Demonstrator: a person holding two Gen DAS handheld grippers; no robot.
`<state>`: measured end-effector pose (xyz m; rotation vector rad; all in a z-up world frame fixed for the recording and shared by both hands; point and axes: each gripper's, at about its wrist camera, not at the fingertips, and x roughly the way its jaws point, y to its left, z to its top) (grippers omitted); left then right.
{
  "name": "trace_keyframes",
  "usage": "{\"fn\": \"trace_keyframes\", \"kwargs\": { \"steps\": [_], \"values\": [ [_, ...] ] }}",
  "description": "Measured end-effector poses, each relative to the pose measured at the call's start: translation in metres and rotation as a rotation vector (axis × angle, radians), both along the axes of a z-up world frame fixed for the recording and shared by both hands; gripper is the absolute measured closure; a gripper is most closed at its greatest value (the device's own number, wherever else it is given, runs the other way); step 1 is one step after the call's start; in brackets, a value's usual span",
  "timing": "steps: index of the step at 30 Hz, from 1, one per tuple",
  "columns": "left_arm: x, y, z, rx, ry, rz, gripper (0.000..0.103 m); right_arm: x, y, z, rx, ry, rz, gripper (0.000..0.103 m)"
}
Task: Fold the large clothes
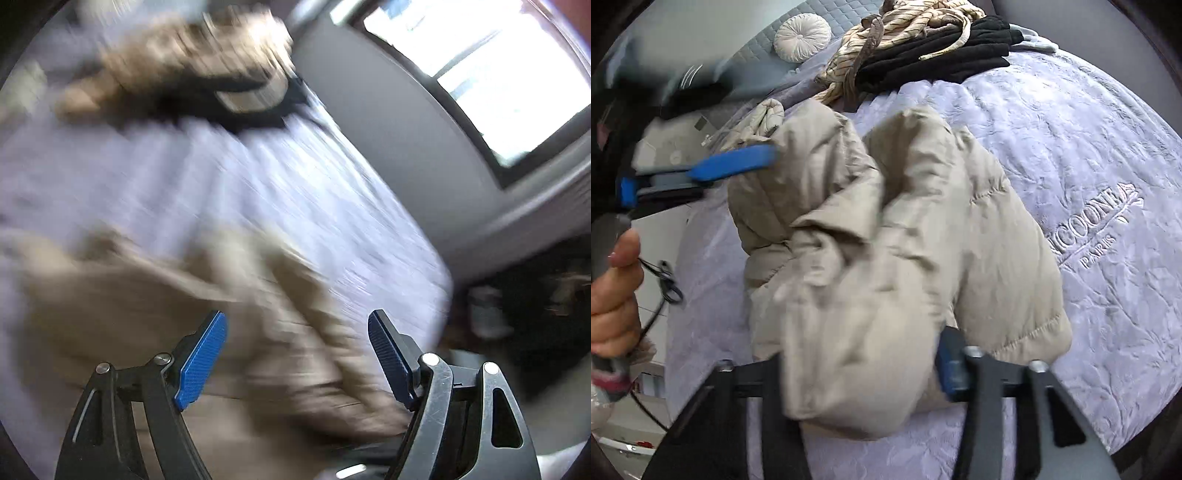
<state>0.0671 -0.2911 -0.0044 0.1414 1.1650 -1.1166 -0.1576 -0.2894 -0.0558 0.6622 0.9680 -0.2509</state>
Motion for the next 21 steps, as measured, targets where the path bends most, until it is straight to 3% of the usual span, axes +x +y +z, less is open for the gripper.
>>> {"fn": "trace_keyframes", "kwargs": {
  "steps": [1,3,4,5,6,7,10,16,21],
  "values": [
    [0.009,0.012,0.0,0.03,-0.079,0.055,0.024,0.002,0.002,0.002,-0.029,0.005,0.013,0.081],
    [0.036,0.046,-0.017,0.133,-0.207,0.16,0.024,0.007,0.01,0.01,-0.1,0.016,0.05,0.087],
    [0.046,0.062,-0.032,0.19,-0.221,0.198,0.024,0.005,0.016,0.019,-0.143,0.004,0.068,0.089],
    [0.058,0.071,-0.051,0.237,-0.186,0.237,0.024,0.008,0.016,0.027,-0.17,-0.005,0.076,0.09],
    [0.087,0.103,-0.059,0.242,-0.139,0.261,0.024,0.002,0.02,0.034,-0.209,-0.012,0.08,0.091],
    [0.088,0.104,-0.069,0.24,-0.098,0.287,0.024,-0.004,0.02,0.037,-0.237,-0.009,0.073,0.092],
    [0.068,0.066,-0.076,0.215,-0.077,0.287,0.024,-0.019,0.006,0.026,-0.247,0.031,0.005,0.092],
    [0.04,-0.021,-0.096,0.189,-0.144,0.135,0.024,-0.051,-0.041,-0.022,-0.186,0.138,-0.139,0.092],
    [0.024,-0.075,-0.112,0.218,-0.17,0.108,0.024,-0.063,-0.086,-0.069,0.0,0.097,-0.248,0.09]
  ]
}}
